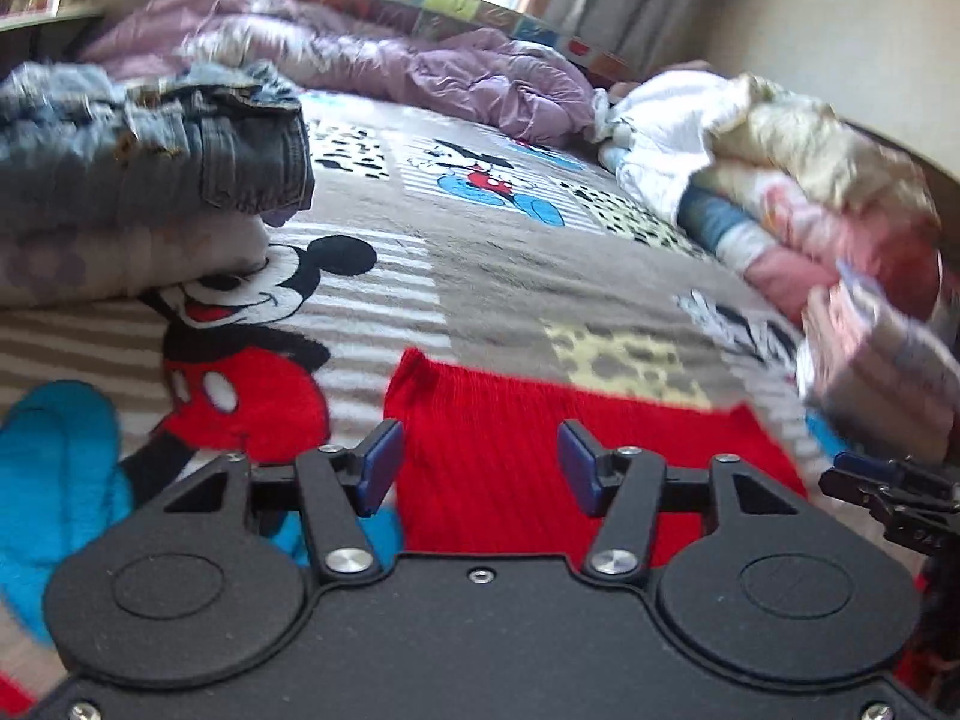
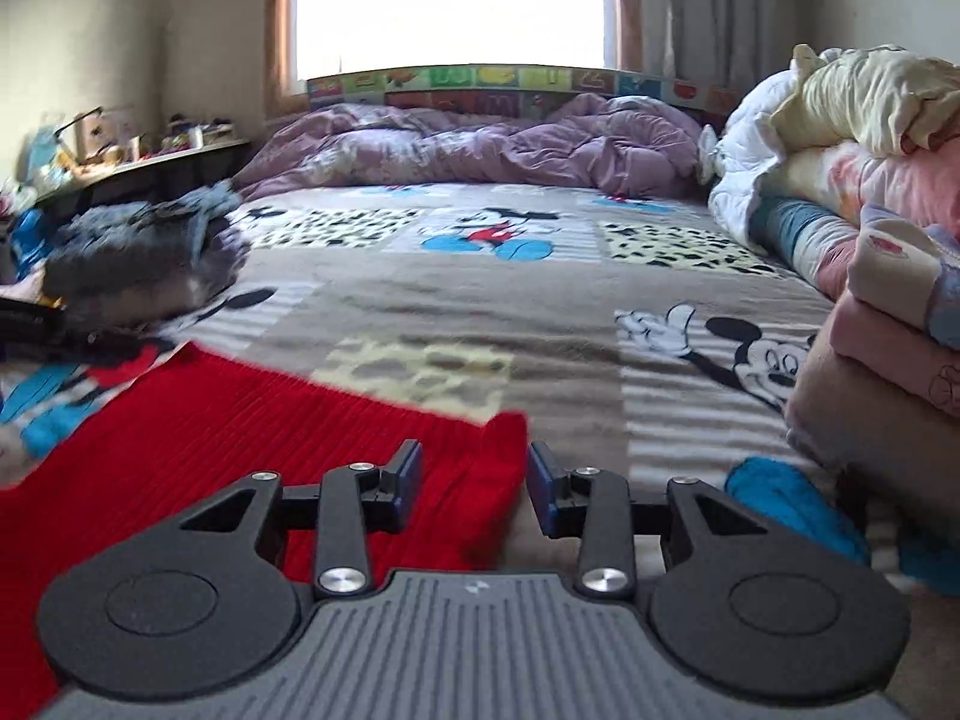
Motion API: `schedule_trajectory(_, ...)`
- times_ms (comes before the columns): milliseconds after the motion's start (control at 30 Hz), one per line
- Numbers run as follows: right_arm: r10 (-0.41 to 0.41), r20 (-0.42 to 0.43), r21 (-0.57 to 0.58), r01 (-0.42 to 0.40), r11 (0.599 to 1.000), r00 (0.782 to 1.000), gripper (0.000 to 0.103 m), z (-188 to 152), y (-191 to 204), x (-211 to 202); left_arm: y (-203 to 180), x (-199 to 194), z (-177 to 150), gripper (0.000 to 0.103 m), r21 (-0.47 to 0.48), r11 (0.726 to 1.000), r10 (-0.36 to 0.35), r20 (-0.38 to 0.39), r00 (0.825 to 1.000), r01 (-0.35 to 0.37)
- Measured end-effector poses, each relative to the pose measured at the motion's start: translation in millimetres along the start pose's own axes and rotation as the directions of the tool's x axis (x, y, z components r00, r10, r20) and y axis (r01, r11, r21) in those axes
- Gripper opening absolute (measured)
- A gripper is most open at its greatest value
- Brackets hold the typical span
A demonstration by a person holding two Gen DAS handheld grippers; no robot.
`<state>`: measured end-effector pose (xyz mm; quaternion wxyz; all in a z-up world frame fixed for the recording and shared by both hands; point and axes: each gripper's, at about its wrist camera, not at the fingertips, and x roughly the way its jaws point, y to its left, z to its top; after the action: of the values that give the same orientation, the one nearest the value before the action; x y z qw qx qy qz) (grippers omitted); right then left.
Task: Fold clothes
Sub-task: 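Lay the red sweater flat on the bed and open both grippers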
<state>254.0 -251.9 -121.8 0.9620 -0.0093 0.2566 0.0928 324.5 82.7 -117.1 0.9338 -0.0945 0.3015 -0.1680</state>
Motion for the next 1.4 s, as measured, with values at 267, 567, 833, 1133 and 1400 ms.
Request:
schedule_trajectory(267, 0.054, -0.049, -0.103, -0.059, 0.993, 0.997, 0.039, -40.0, 46.2, -43.5, -39.8, -29.0, -41.1, 0.056, 0.096, 0.995, 0.025, 0.012, 1.0, -0.026)
schedule_trajectory(567, 0.154, -0.101, -0.158, -0.168, 0.973, 0.983, 0.039, -64.6, 99.7, -84.6, -76.2, -66.0, -96.0, 0.056, 0.2, 0.978, 0.066, -0.069, 0.995, -0.051)
schedule_trajectory(833, 0.182, -0.091, -0.227, -0.199, 0.954, 0.979, 0.038, -90.5, 138.3, -123.2, -101.7, -97.6, -134.7, 0.056, 0.246, 0.969, 0.062, -0.101, 0.993, -0.035)
schedule_trajectory(1133, 0.151, -0.001, -0.375, -0.14, 0.916, 0.989, 0.031, -129.5, 161.9, -159.8, -113.3, -129.0, -170.6, 0.056, 0.274, 0.958, 0.102, -0.037, 0.994, -0.088)
schedule_trajectory(1400, 0.118, 0.087, -0.448, -0.067, 0.892, 0.989, 0.031, -157.5, 170.5, -175.8, -143.3, -143.5, -209.2, 0.056, 0.468, 0.858, 0.171, 0.128, 0.977, -0.212)
